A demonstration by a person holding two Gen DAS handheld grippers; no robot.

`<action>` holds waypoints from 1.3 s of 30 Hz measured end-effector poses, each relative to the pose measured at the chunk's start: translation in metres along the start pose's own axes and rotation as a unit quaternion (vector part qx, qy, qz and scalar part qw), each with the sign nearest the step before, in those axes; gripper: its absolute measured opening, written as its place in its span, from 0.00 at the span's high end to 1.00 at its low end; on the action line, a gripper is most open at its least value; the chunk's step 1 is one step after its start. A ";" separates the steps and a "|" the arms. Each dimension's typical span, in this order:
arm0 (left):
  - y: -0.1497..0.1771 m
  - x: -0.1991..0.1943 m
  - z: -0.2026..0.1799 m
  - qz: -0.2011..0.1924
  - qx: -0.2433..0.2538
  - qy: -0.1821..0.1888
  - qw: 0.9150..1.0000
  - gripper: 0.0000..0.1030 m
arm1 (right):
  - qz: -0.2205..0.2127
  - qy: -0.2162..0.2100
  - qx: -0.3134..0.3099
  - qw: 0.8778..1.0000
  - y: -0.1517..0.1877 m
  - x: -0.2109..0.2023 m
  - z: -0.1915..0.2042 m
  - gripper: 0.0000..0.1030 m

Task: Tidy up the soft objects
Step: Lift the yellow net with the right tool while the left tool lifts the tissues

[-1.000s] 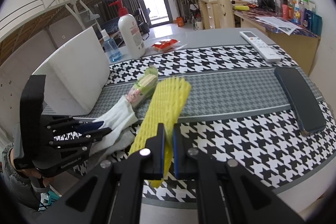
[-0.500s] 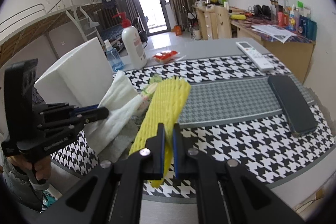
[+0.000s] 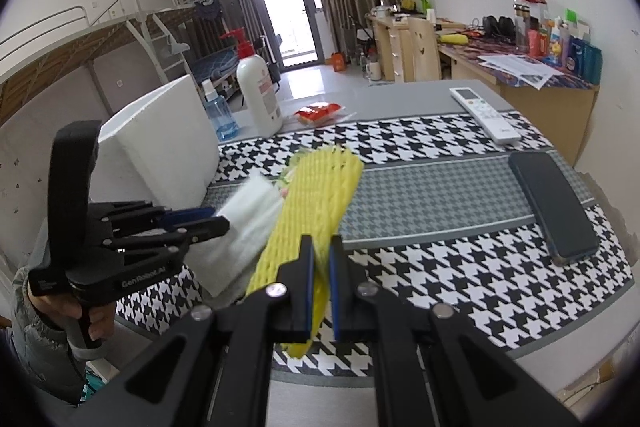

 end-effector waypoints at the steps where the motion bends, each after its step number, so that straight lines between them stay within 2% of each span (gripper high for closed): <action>1: -0.001 0.001 0.000 -0.004 0.001 -0.007 1.000 0.44 | 0.000 0.000 0.000 1.000 0.000 0.000 -0.001 0.91; 3: -0.004 0.001 0.000 -0.011 0.003 -0.009 1.000 0.37 | 0.001 0.000 0.001 1.000 0.000 0.002 -0.002 0.91; 9: -0.009 0.029 0.000 0.020 0.001 -0.012 1.000 0.37 | 0.006 0.001 0.008 1.000 0.001 0.006 -0.010 0.91; 11: -0.009 0.040 0.004 0.035 -0.009 -0.012 0.999 0.40 | 0.008 0.002 0.010 1.000 0.002 0.007 -0.012 0.91; 13: -0.008 0.045 0.009 0.043 -0.024 -0.006 0.999 0.69 | 0.010 0.003 0.012 1.000 0.003 0.007 -0.013 0.91; 17: -0.006 0.042 0.013 0.048 -0.037 -0.003 0.998 0.83 | 0.011 0.004 0.017 1.000 0.004 0.007 -0.017 0.91; 22: -0.009 0.019 0.010 0.026 -0.041 0.007 0.999 0.83 | 0.006 0.001 0.014 1.000 0.003 0.003 -0.015 0.91; 31: -0.028 -0.032 0.005 -0.050 -0.028 0.021 0.998 0.83 | -0.006 -0.001 0.010 1.000 0.002 -0.008 -0.010 0.91; 33: -0.028 -0.034 0.003 -0.052 -0.022 0.015 0.998 0.83 | -0.009 -0.001 0.009 1.000 0.001 -0.010 -0.009 0.91; 34: -0.027 -0.035 0.003 -0.052 -0.027 0.014 0.998 0.86 | -0.009 -0.001 0.009 1.000 0.001 -0.010 -0.008 0.91; 39: -0.028 -0.039 0.006 -0.052 -0.038 0.026 0.998 0.86 | -0.012 -0.001 0.005 1.000 0.002 -0.013 -0.005 0.91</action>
Point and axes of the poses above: each gripper's, at about its wrist camera, not at the fingertips, and x roughly the way its jaws point, z to its left, y to its underside, the point moved 1 cm from there along x, roughly the way its jaws point, and after that the axes turned 4 degrees about x, right-handed, at the moved point
